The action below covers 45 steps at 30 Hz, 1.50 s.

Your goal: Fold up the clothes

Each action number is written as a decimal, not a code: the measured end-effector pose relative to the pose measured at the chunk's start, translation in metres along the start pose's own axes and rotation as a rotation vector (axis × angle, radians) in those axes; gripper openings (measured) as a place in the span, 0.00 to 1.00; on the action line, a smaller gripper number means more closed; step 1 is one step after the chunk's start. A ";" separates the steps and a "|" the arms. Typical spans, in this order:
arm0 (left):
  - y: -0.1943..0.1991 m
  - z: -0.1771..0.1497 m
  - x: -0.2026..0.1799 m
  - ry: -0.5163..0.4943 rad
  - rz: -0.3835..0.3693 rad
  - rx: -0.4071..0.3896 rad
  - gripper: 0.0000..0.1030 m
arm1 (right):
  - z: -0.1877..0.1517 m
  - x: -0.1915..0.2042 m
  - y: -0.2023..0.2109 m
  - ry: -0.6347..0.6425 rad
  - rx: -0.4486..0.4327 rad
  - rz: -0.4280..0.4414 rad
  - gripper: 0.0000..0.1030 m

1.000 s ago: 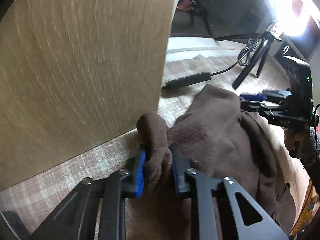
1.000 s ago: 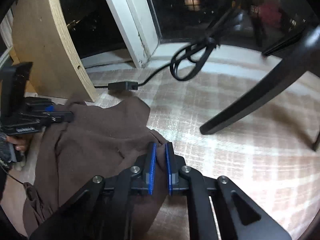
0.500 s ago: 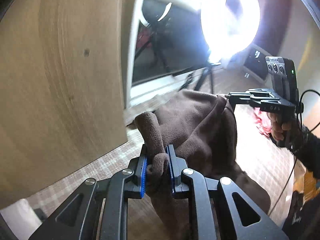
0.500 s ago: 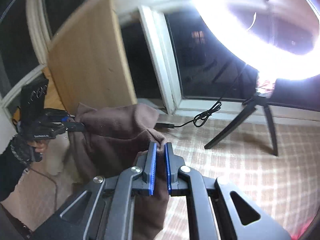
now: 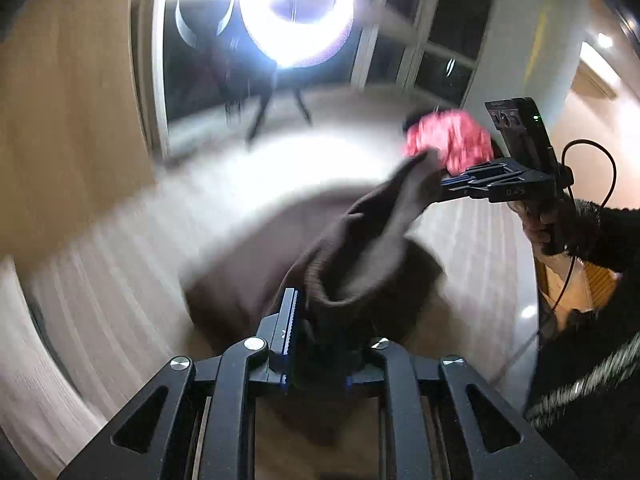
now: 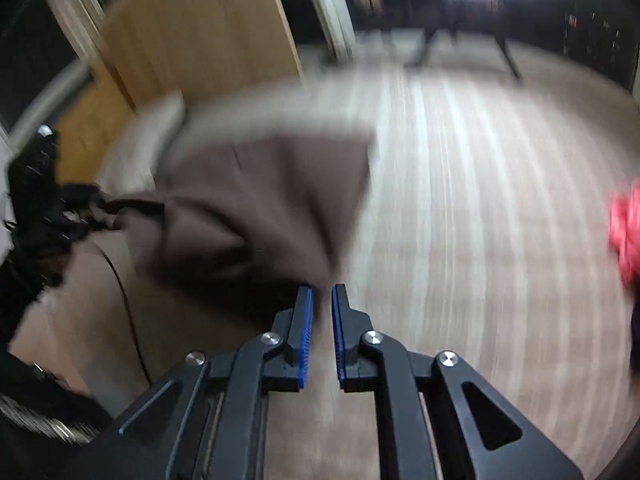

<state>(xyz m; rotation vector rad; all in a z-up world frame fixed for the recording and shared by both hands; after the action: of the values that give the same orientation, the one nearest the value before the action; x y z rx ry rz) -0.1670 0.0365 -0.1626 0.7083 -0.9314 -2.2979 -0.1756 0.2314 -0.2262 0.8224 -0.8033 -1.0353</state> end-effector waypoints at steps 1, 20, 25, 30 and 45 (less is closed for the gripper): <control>-0.004 -0.020 -0.002 0.022 0.004 0.044 0.19 | -0.009 -0.001 0.000 0.000 0.026 -0.014 0.10; 0.025 -0.025 0.038 0.105 0.119 0.035 0.22 | 0.047 0.197 -0.020 0.195 0.062 0.348 0.36; 0.042 -0.026 0.058 0.128 0.145 0.006 0.22 | 0.051 0.204 -0.031 0.214 0.053 0.294 0.36; 0.035 -0.011 0.063 0.123 0.104 -0.013 0.22 | 0.050 0.204 -0.038 0.241 0.074 0.292 0.04; -0.063 0.019 0.070 -0.001 -0.011 0.141 0.26 | 0.007 0.188 -0.043 0.228 0.180 0.394 0.03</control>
<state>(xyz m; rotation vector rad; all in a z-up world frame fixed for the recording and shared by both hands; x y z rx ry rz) -0.2477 0.0373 -0.2157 0.7723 -1.1014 -2.2586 -0.1424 0.0413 -0.2288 0.8733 -0.8288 -0.5163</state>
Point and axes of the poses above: each gripper's, at about its wrist camera, not at the fingertips, and y roughly against the way its jaws point, x to its left, z to its top, the point moved 9 cm from there along -y, roughly the way its jaws point, and after that the axes turned 5 degrees about -z, right-handed, at the moved point
